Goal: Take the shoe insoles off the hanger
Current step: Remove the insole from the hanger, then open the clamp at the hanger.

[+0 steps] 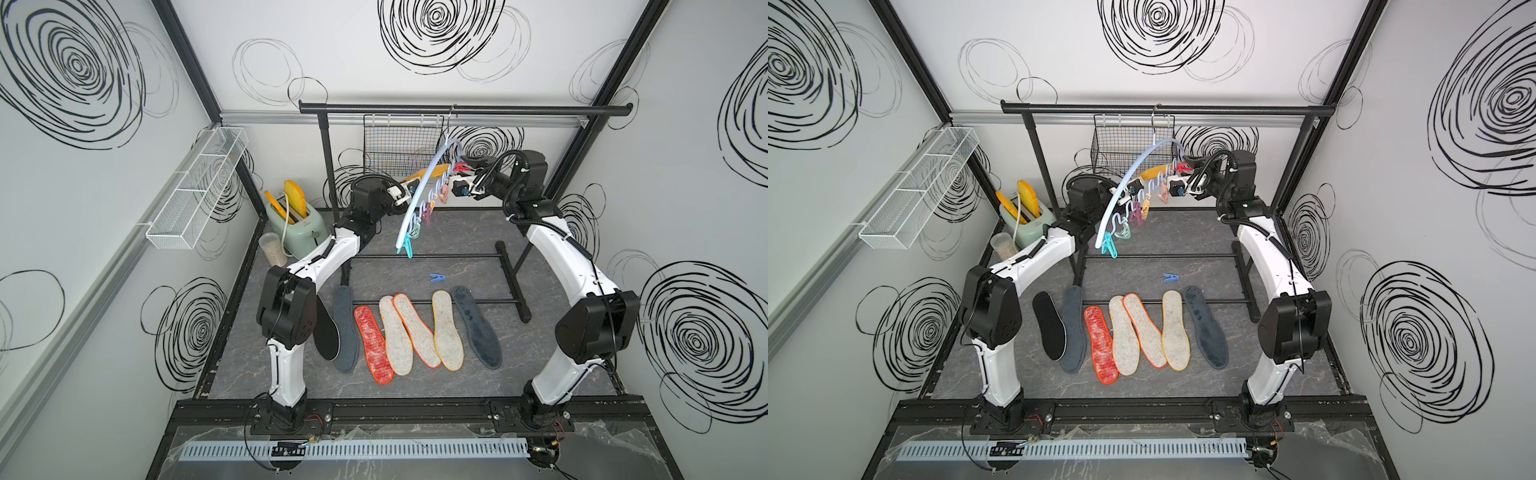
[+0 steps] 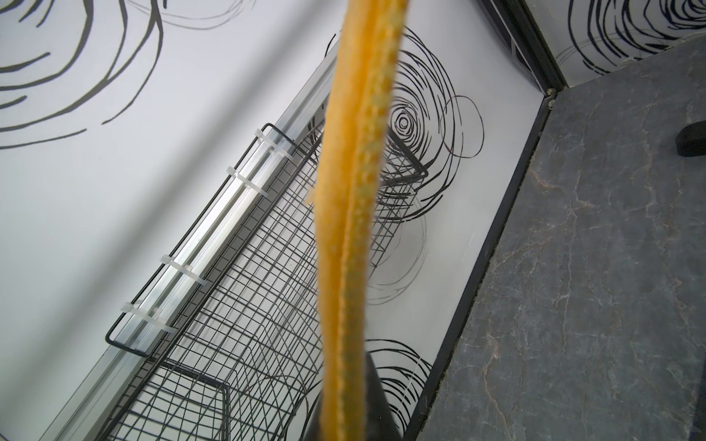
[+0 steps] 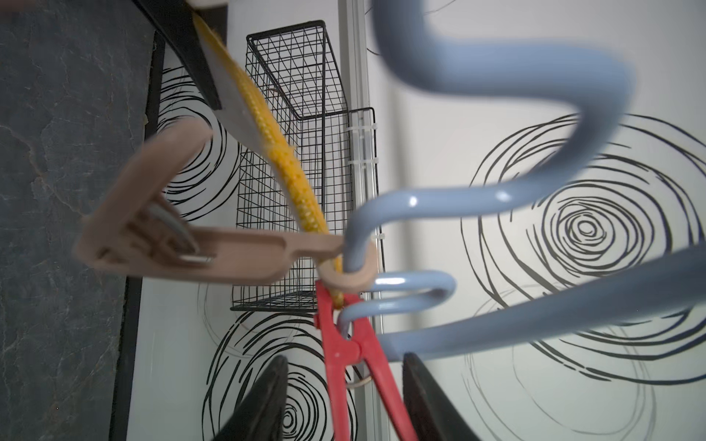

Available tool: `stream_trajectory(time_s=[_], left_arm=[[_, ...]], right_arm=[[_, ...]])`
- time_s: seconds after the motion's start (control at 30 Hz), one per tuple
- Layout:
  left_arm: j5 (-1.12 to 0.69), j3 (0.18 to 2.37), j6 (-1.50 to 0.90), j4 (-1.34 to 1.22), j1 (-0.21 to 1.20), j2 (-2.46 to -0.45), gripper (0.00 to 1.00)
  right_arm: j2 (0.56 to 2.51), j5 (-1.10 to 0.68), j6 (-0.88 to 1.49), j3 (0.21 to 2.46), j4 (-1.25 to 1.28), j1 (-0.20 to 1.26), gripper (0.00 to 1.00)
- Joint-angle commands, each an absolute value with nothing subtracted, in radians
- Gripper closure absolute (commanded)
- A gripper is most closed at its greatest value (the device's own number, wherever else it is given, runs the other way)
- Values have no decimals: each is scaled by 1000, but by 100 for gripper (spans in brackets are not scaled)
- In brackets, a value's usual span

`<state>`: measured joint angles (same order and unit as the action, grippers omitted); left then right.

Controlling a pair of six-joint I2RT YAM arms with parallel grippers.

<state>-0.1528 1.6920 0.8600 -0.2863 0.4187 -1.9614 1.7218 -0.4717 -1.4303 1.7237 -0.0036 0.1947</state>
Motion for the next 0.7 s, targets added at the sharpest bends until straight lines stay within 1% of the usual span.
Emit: stream_trajectory(time_s=[0.0,0.13,0.23,0.37,0.5,0.67], left_arm=[[-166,1693,870,-321,410,-1913,100],[-171,1684,870,-318,408,-1904,100],[-175,1678,870,-319,407,-1898,100],[-178,1674,868,-317,407,-1892,100],[-182,1661,868,-324,405,-1885,100],[-184,1665,860,-327,402,-1885,100]], right_arm=[[1668,-492,-1450,1716,27,201,51],[1655,-490,-1469,1707,17,203,57],[1640,-498,-1476,1694,28,207,64],[1647,-492,-1480,1701,14,215,69],[1637,-500,-1487,1687,9,216,71],[1629,-509,-1492,1677,15,219,72]])
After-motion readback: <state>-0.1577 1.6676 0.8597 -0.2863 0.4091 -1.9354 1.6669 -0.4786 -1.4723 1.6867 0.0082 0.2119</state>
